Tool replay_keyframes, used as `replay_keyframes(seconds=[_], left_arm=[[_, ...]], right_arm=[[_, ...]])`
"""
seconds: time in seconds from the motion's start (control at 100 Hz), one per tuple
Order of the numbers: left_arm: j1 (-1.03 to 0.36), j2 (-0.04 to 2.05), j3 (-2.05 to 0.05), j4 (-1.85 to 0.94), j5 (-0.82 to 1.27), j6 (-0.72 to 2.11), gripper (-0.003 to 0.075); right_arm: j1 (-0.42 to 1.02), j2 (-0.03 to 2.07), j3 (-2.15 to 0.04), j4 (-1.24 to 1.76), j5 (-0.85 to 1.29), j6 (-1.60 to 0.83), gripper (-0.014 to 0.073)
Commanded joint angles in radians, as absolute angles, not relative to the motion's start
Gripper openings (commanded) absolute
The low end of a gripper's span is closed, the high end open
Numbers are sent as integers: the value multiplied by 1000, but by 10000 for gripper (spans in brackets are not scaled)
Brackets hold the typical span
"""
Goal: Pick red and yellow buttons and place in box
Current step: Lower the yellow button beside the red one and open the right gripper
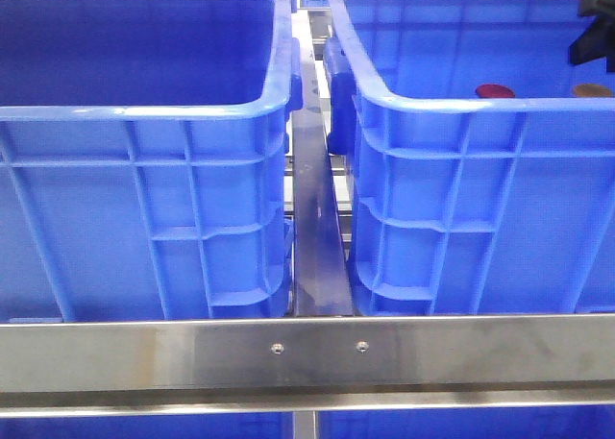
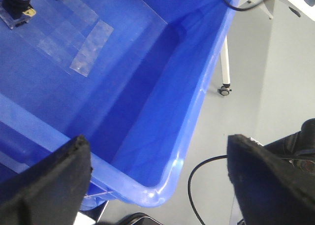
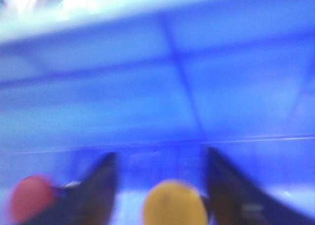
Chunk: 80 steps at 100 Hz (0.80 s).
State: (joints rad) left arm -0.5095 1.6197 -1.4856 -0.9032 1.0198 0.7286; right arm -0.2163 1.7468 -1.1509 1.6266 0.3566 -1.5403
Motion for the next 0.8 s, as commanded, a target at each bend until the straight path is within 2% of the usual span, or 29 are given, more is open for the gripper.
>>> replay_keyframes(seconds=[0.0,0.12,0.23,0.33,0.79], left_arm=[[-515,1575,-1513,-958,988,729,493],[-515,1575,-1513,-958,990,723,374],[-515,1573,-1513,-958,994,723,186],[-515,1573,-1513,-958,998,723,-19],[-515,1534,-1474,-952,939,718,-20]], right_arm=[[-225,1636,-1139,1627,372,-1555,228],[-225,1544,-1059,1613,373,-1555,57],[-225,1451,-987,1613,373,-1555,-73],[-225,1361,-923,1613,374,-1555,-69],[-225,1101,-699,1612,456,-1555,-69]])
